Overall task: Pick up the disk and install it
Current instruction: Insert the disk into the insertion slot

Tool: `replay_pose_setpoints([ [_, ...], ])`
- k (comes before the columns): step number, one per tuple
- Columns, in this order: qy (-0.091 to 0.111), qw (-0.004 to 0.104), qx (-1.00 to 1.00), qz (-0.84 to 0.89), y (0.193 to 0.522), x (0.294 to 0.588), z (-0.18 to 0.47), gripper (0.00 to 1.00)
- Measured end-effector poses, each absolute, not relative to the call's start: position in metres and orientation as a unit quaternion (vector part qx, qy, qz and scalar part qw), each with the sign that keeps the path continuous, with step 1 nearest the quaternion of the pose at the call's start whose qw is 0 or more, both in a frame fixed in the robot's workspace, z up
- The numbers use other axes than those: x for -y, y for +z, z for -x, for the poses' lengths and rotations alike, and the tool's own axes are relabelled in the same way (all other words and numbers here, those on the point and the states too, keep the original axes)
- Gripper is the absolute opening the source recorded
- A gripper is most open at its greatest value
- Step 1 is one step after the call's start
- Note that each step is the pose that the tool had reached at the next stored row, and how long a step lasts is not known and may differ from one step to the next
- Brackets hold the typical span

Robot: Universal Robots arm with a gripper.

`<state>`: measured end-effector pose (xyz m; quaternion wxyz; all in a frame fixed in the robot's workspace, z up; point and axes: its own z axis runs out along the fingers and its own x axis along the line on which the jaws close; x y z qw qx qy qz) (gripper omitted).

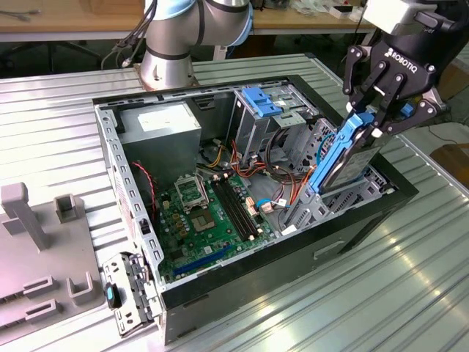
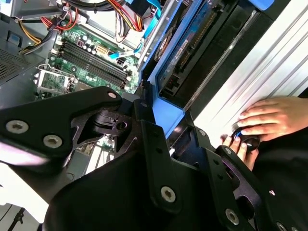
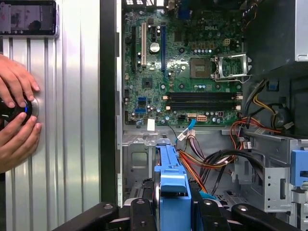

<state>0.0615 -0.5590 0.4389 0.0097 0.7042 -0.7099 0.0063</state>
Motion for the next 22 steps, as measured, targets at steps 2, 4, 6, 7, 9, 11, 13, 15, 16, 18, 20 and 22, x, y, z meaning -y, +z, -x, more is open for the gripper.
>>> replay_pose_setpoints([
  [2,0.006,0.010,0.710,-0.704,0.437,0.559,-0.062,0.37],
  [4,0.006,0.010,0.710,-0.704,0.435,0.559,-0.062,0.37],
  [6,0.006,0.010,0.710,-0.704,0.433,0.559,-0.062,0.37],
  [7,0.006,0.010,0.710,-0.704,0.432,0.559,-0.062,0.37],
  [9,0.006,0.010,0.710,-0.704,0.428,0.559,-0.062,0.37],
  [11,0.006,0.010,0.710,-0.704,0.427,0.559,-0.062,0.37],
  [13,0.005,0.010,0.710,-0.704,0.425,0.559,-0.063,0.37],
  [15,0.005,0.011,0.710,-0.704,0.422,0.559,-0.063,0.37],
  [16,0.005,0.011,0.710,-0.704,0.421,0.559,-0.063,0.37],
  [18,0.005,0.011,0.710,-0.704,0.418,0.559,-0.063,0.37],
  [20,0.005,0.011,0.710,-0.704,0.416,0.559,-0.063,0.37],
  [22,0.005,0.011,0.710,-0.704,0.414,0.559,-0.063,0.37],
])
